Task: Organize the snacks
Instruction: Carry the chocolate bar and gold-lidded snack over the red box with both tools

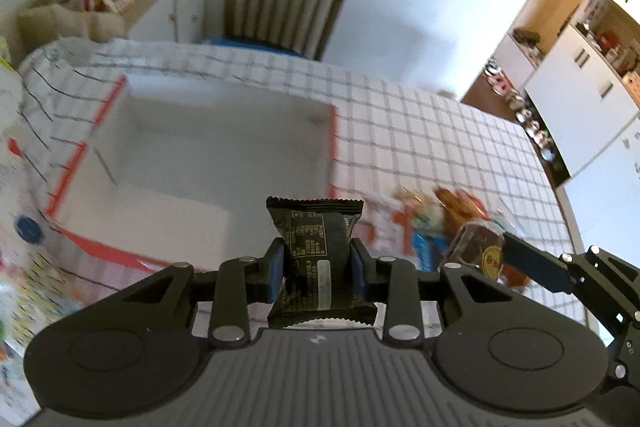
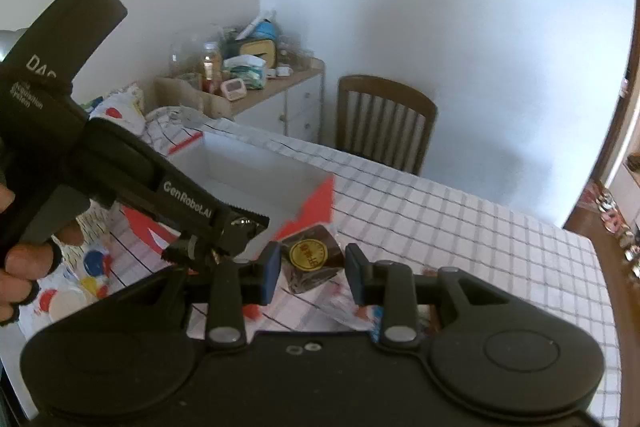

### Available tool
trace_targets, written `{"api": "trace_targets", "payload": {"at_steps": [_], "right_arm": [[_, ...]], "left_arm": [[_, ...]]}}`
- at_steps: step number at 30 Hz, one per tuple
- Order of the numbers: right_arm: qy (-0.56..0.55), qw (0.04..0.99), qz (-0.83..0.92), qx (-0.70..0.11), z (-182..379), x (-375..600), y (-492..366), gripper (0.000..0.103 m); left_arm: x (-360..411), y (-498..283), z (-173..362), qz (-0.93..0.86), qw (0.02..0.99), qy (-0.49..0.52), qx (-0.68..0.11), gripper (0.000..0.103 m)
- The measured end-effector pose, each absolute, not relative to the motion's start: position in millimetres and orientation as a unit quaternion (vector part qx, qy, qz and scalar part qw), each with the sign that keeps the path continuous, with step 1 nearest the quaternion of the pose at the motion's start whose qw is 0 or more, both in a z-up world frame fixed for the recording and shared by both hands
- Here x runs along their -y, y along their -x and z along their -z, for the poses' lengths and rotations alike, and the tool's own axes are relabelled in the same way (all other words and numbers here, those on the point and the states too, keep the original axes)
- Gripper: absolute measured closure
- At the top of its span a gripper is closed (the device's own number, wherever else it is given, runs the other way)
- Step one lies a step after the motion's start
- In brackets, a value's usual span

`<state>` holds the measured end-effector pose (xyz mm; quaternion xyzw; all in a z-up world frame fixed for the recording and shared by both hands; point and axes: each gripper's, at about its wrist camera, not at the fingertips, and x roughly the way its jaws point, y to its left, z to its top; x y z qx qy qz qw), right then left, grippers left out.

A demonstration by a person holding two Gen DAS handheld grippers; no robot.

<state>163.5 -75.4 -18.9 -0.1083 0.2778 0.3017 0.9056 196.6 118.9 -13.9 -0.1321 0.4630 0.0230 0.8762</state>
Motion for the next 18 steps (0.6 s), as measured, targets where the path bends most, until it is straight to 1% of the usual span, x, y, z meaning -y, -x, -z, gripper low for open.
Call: {"api": "trace_targets", "payload": {"at_steps": [7, 12, 18], "right_arm": [[0.121, 0.899, -0.312, -0.282, 21.6, 23.0, -179.8, 0.07], [0.133, 0.894, -0.311, -0.294, 32.7, -8.4, -189.0, 0.07], [0.134, 0.886, -0.3, -0.326, 54.7, -43.8, -211.0, 0.07]], "left_arm": [[-176.4, -208.3, 12.1, -0.057, 0.88, 0.119, -0.456, 0.07], [-212.6, -223.0, 27.9, -0.084, 0.873, 0.117, -0.465, 0.07], [-243.8, -243.7, 56.3, -0.1, 0.859, 0.124, -0.487, 0.07]]}}
